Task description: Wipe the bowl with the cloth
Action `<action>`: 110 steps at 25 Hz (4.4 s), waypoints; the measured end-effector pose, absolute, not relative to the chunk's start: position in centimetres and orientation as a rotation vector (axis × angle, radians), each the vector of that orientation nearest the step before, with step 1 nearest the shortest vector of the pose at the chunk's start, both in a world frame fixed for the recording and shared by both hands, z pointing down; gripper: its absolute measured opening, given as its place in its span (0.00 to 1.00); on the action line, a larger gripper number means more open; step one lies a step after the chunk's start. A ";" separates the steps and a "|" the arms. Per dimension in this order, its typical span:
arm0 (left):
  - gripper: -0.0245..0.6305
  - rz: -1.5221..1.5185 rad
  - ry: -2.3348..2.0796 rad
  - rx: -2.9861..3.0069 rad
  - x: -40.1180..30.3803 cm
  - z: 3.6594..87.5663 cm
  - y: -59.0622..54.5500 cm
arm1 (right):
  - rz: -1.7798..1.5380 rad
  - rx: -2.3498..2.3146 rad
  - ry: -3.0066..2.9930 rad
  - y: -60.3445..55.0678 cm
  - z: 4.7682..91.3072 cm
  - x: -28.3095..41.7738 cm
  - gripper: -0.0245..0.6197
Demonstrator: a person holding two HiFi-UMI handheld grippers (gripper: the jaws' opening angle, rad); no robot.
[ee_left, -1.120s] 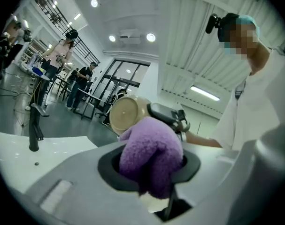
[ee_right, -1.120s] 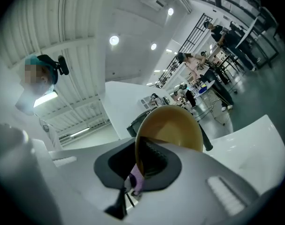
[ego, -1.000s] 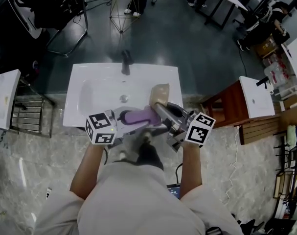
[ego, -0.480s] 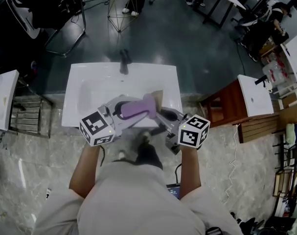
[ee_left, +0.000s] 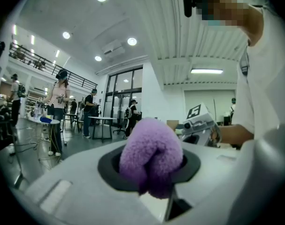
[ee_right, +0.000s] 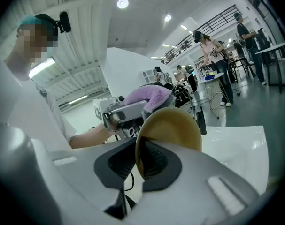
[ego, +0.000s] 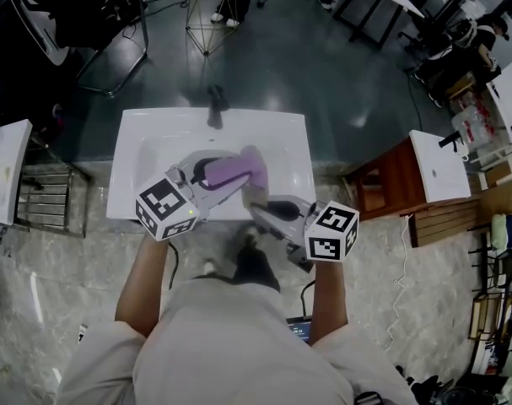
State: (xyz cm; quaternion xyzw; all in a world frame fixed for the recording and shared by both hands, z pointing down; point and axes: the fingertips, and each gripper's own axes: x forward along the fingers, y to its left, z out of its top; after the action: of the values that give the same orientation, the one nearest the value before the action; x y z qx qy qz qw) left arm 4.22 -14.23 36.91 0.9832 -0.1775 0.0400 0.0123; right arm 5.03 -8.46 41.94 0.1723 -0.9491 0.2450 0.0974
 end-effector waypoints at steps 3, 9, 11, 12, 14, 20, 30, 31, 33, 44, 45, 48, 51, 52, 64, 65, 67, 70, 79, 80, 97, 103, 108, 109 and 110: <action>0.22 0.130 -0.584 3.053 3.4 37.4 -15.3 | 0.709 0.429 -2.838 -7.9 41.6 4.5 0.06; 0.22 0.111 -0.552 3.009 2.0 39.0 -16.0 | 0.674 0.294 -2.857 -6.7 40.9 3.5 0.07; 0.22 0.108 -0.541 2.991 1.6 39.7 -16.4 | 0.663 0.241 -2.859 -6.3 40.7 3.1 0.07; 0.22 0.113 -0.540 2.981 1.4 40.1 -16.6 | 0.661 0.208 -2.869 -6.1 40.5 2.9 0.07; 0.22 0.124 -0.541 2.961 1.3 41.0 -16.7 | 0.661 0.134 -2.901 -5.3 39.7 2.7 0.07; 0.22 0.139 -0.501 2.923 1.2 43.1 -15.5 | 0.679 -0.020 -3.058 -4.7 36.3 2.3 0.06; 0.22 0.009 -0.357 2.881 1.5 44.3 -11.1 | 0.770 0.174 -3.172 -8.8 35.1 2.0 0.06; 0.22 0.001 -0.345 2.882 1.6 44.2 -10.5 | 0.768 0.220 -3.165 -9.2 35.3 2.1 0.06; 0.22 -0.015 -0.316 2.887 1.9 43.9 -9.6 | 0.751 0.318 -3.135 -10.0 36.0 2.3 0.06; 0.22 0.028 -0.445 2.976 0.2 41.8 -10.9 | 0.866 0.582 -2.856 -13.0 41.9 3.4 0.06; 0.22 0.026 -0.466 2.983 -0.1 41.5 -11.2 | 0.883 0.570 -2.857 -12.8 42.0 3.5 0.06; 0.22 -0.033 -0.531 2.981 -1.0 40.5 -12.4 | 0.925 0.498 -2.878 -11.9 42.0 3.4 0.06; 0.22 -0.029 -0.606 2.979 -1.5 40.2 -13.8 | 0.981 0.418 -2.920 -11.1 41.5 3.2 0.06; 0.22 -0.015 -0.624 2.981 -1.7 40.3 -14.2 | 1.002 0.400 -2.933 -11.0 41.3 3.1 0.06; 0.22 0.054 -0.729 2.980 -1.5 41.5 -15.5 | 1.296 0.325 -3.146 -11.6 37.2 4.2 0.06; 0.22 0.085 -0.720 2.989 -1.2 41.7 -15.3 | 1.319 0.340 -3.149 -11.8 37.2 4.5 0.06; 0.22 0.127 -0.694 3.002 -0.7 42.1 -14.9 | 1.349 0.375 -3.149 -12.1 37.3 5.1 0.06; 0.22 0.133 -0.644 3.007 -0.1 42.2 -14.3 | 1.379 0.491 -3.154 -13.1 37.5 5.9 0.06; 0.22 0.093 -0.581 3.015 0.9 41.6 -12.4 | 1.070 0.795 -2.968 -13.9 40.9 5.5 0.06; 0.22 0.093 -0.581 3.018 1.0 41.4 -12.4 | 1.017 0.811 -2.936 -13.9 41.4 5.3 0.06; 0.22 0.184 -0.774 3.018 -0.6 40.9 -15.5 | 1.025 0.472 -3.119 -10.9 37.3 3.5 0.06; 0.22 0.275 -0.728 3.049 0.0 42.0 -14.2 | 0.912 0.604 -3.110 -11.8 35.9 3.5 0.06; 0.22 0.289 -0.679 3.061 0.6 41.8 -13.1 | 0.656 0.750 -2.926 -12.5 37.8 3.2 0.06; 0.22 0.290 -0.676 3.060 0.6 41.7 -13.1 | 0.603 0.774 -2.872 -12.8 38.5 3.1 0.06; 0.22 0.292 -0.676 3.060 0.6 41.6 -13.0 | 0.567 0.789 -2.828 -13.0 39.2 3.0 0.06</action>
State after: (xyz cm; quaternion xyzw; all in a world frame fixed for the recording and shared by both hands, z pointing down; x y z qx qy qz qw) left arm 0.61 -13.05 41.64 0.9722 -0.2149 0.0926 -0.0028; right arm 2.97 -12.98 39.25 0.2630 -0.9431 0.1889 0.0755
